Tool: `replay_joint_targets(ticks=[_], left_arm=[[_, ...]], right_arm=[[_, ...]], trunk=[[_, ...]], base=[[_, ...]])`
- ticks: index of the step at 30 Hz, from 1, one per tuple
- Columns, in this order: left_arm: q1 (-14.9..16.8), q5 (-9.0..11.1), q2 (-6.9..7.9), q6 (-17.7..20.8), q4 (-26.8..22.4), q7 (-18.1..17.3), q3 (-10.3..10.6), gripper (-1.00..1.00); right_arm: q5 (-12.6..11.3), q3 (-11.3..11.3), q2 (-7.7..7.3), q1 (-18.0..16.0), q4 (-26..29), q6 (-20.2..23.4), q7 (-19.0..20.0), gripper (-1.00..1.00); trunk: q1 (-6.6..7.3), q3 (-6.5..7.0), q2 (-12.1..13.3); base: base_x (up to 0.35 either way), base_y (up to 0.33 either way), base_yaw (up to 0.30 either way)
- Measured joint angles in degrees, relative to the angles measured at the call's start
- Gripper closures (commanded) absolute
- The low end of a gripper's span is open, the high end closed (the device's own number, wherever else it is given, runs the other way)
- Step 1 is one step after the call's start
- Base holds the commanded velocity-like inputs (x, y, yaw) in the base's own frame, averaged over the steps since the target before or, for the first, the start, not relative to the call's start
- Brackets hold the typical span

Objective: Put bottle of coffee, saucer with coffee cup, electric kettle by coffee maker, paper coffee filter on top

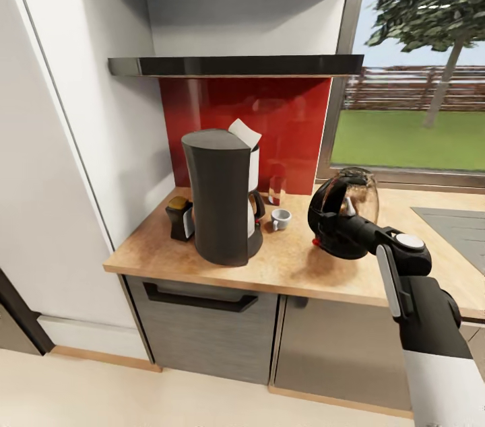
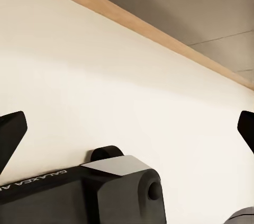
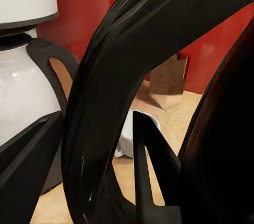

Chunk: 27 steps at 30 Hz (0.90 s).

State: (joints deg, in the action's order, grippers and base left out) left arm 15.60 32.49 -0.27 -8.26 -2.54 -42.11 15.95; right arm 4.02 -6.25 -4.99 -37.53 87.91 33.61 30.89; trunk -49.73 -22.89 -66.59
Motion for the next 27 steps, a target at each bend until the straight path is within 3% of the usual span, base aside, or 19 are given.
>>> replay_joint_targets(ticks=[8,17,27], left_arm=[[0.00,-0.03,0.01,-0.01,-0.01,-0.01,0.01,-1.00],[0.00,-0.03,0.01,-0.01,-0.01,-0.01,0.01,-1.00],[0.00,-0.03,0.01,0.00,-0.01,-0.01,-0.02,-1.00]], right_arm=[[-0.13,0.16,0.05,-0.35,-0.01,0.39,0.19,1.00],[-0.49,0.25,0.25,-0.46,-0.04,4.28,2.05,1.00],[-0.55,0.35,0.61,-0.38,-0.09,4.47,6.47,1.00]], trunk=[[-0.01,0.00,0.00],[-0.01,0.00,0.00],[0.00,0.00,0.00]], base=[[-0.166,0.000,0.000],[-0.092,0.000,0.000],[-0.006,0.000,0.000]])
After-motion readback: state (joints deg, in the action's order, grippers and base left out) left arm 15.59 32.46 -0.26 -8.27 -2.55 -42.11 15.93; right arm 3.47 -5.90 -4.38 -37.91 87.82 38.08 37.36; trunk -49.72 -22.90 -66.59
